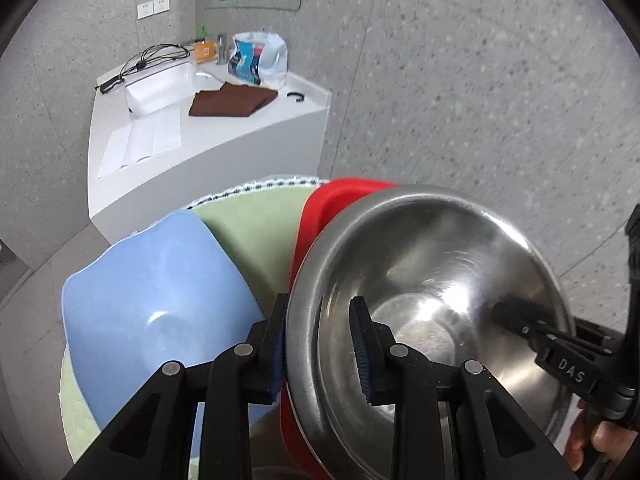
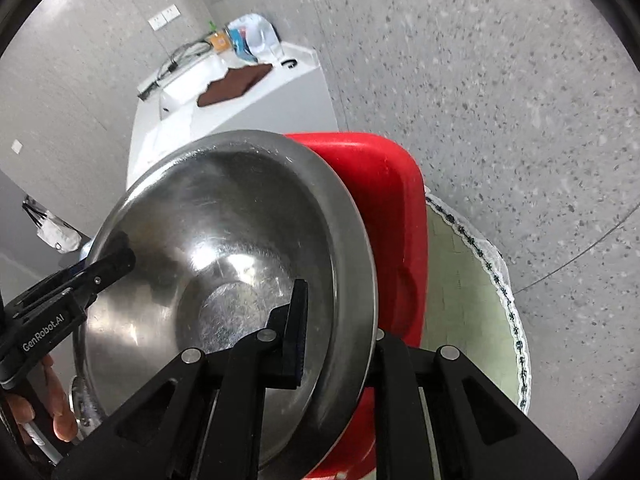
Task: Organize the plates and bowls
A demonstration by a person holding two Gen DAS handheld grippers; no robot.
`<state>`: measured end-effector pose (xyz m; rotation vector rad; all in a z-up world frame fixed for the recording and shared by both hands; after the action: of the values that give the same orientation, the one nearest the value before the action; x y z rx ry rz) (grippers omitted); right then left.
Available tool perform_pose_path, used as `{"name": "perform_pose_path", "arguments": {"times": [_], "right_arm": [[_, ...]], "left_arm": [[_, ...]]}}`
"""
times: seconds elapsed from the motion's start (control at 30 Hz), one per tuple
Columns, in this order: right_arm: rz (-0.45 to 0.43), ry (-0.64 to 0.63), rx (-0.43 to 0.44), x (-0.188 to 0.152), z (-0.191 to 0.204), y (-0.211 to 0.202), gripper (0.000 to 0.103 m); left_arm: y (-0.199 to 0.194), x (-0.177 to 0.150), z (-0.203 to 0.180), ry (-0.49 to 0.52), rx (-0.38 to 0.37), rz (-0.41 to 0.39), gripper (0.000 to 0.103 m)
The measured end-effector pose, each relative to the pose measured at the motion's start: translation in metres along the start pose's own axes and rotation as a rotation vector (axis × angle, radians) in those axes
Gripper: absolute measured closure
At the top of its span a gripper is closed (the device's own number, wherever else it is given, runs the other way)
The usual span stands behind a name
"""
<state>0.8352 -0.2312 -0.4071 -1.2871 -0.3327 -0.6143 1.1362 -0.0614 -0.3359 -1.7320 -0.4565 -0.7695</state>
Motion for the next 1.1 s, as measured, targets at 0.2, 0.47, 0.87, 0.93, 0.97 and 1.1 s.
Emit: {"name": "perform_pose_path", "arguments": {"times": [0.2, 0.47, 0.87, 0.93, 0.97, 1.1], "right_arm": [[0.009, -0.028, -0.018, -0.006, -0.002, 0.011, 0.08], [-0.004, -0.025, 0.024, -0.004, 0.007, 0.001, 0.051], [-0.187, -0.003, -0.08, 0.011, -0.004, -0.08, 0.033], [-0.21, 0.003, -0.089, 0.008, 0.003, -0.096, 0.033], [-0.219, 0.011, -0.08, 0.004, 0.011, -0.104, 0.033], [-0.235, 0.055, -0.019, -0.017, 0.06, -0.122, 0.03]], "left_arm": [[0.016, 0.011, -0.013, 0.022, -0.022, -0.003, 0.062], [-0.018, 0.0, -0.008, 0.023, -0.028, 0.008, 0.039], [-0.131, 0.006, 0.054, 0.015, -0.064, -0.13, 0.02], [-0.154, 0.004, 0.082, -0.007, -0.034, -0.164, 0.015], [-0.161, 0.004, 0.093, -0.009, -0.018, -0.177, 0.013], [-0.172, -0.008, 0.138, -0.031, 0.016, -0.163, 0.011]]}}
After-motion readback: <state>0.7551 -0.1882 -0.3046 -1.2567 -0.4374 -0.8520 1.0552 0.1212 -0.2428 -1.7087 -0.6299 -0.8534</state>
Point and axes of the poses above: each gripper's, at about its wrist camera, not at the fingertips, and y roughly the way its jaws point, z to its left, x to its top, the point moved 10 cm from there along y, roughly the way its jaws point, and after that the axes turned 13 degrees about -z, right-handed, at the moved point
